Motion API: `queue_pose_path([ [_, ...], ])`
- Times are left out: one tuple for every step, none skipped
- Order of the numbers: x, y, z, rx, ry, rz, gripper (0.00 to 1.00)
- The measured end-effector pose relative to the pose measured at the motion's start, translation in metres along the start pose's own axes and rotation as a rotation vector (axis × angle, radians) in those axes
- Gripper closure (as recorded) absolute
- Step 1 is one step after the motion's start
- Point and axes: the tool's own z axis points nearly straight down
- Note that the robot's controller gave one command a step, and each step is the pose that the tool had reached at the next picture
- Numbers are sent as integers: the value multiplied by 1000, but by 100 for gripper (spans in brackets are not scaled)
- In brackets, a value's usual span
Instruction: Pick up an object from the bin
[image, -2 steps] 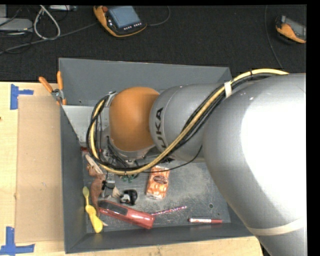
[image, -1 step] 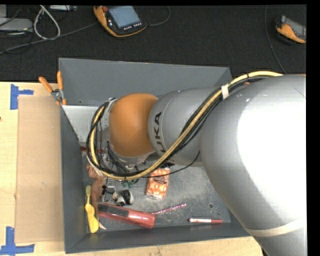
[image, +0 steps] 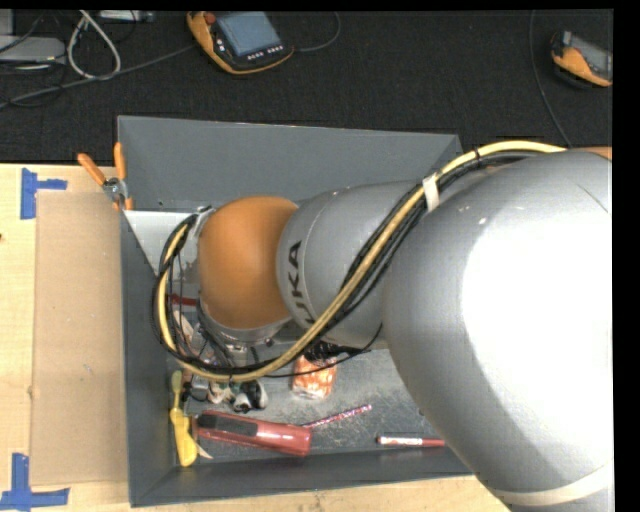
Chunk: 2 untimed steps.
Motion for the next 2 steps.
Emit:
queue_pose_path([
  [-6, -11, 24, -1, -4, 68, 0],
  [-2, -22, 25, -11, -9, 227, 100],
])
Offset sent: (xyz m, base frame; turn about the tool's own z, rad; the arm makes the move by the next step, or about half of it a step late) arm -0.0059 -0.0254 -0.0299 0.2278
